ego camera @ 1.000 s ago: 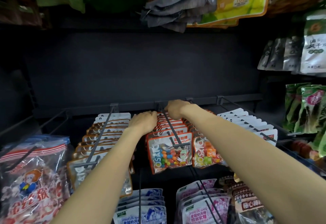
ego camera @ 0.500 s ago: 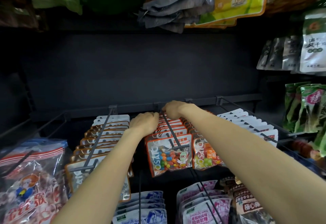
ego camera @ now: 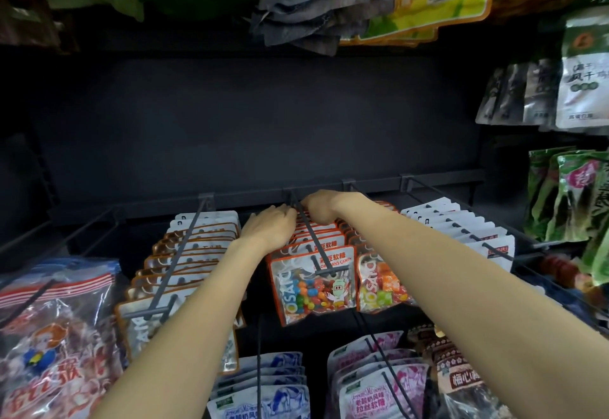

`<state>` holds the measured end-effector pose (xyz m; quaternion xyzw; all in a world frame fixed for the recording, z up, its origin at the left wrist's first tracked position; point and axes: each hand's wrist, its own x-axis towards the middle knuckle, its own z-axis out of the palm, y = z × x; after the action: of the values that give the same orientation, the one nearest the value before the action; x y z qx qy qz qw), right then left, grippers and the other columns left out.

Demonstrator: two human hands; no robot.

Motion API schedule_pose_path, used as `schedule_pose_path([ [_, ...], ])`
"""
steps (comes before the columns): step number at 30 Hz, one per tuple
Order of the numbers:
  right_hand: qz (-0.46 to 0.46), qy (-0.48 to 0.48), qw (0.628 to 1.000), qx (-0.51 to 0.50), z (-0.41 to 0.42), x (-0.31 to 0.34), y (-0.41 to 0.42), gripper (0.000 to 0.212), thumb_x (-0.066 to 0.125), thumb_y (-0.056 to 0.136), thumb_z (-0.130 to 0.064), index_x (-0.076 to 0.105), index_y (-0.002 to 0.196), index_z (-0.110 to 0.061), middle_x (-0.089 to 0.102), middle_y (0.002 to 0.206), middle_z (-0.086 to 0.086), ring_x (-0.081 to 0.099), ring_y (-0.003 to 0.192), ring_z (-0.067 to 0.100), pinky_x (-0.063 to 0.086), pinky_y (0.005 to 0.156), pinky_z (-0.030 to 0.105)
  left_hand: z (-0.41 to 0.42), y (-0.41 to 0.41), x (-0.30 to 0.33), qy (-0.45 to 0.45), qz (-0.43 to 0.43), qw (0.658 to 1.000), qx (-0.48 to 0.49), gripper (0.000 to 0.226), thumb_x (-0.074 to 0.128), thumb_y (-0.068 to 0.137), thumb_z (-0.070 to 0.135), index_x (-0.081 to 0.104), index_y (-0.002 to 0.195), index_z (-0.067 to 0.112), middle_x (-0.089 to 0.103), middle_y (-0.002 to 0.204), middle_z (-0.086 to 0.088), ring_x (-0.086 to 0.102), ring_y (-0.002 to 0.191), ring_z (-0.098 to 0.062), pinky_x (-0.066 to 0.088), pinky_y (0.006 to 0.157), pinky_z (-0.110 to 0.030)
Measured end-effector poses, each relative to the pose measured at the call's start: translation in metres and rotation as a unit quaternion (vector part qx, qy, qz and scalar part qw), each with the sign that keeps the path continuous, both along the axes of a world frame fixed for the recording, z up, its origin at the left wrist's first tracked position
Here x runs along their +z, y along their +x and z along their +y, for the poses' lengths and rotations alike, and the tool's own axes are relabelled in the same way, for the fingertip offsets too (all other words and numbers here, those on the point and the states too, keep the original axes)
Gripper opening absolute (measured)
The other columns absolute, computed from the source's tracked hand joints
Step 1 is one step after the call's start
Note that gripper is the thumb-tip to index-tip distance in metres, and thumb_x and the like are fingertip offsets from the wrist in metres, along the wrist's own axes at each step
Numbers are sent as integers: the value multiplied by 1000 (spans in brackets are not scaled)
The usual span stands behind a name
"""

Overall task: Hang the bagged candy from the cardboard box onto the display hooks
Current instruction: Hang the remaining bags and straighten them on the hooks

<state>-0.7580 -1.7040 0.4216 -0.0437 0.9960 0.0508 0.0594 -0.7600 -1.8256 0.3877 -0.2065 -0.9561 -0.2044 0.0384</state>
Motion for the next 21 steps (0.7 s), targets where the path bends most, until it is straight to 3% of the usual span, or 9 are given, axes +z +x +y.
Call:
schedule_pose_path([
  [6, -9, 3, 1000, 0, -1, 3, 9, 32, 46, 100, -17, 52, 131, -12, 61, 123, 7, 60, 106, 21, 43, 78, 25, 0, 5, -1, -20, 0, 1000, 1, 45, 12, 104, 25, 50, 123, 9, 50, 135, -11, 45, 124, -27, 32, 107, -45],
  [12, 7, -11, 1000, -10, 0, 1, 7, 31, 46, 99, -16, 54, 128, -12, 62, 121, 7, 61, 103, 21, 43, 76, 26, -2, 6, -1, -20, -1, 1000, 1, 42, 12, 104, 30, 51, 97, 16, 59, 124, -10, 54, 110, -26, 38, 100, -40],
  [14, 9, -12, 1000, -13, 0, 0, 7, 32, 45, 99, -13, 53, 129, -12, 61, 122, 7, 60, 104, 22, 43, 77, 26, -2, 6, -1, -16, 4, 1000, 3, 45, 12, 103, 29, 55, 101, 14, 59, 124, -11, 54, 112, -27, 36, 101, -39],
  [18, 7, -16, 1000, -25, 2, 0, 9, 32, 44, 99, -14, 53, 130, -13, 61, 124, 7, 60, 105, 22, 45, 82, 28, -1, 6, 0, -29, 15, 999, 14, 45, 12, 102, 21, 52, 118, 10, 51, 135, -9, 44, 125, -26, 18, 115, -46],
  [21, 9, -33, 998, -46, 4, 2, 13, 34, 41, 101, -18, 53, 132, -12, 60, 127, 7, 59, 111, 22, 47, 90, 30, -5, 7, 5, -23, 10, 1000, 17, 46, 10, 102, 22, 49, 122, 8, 47, 138, -11, 38, 130, -27, 16, 115, -48],
])
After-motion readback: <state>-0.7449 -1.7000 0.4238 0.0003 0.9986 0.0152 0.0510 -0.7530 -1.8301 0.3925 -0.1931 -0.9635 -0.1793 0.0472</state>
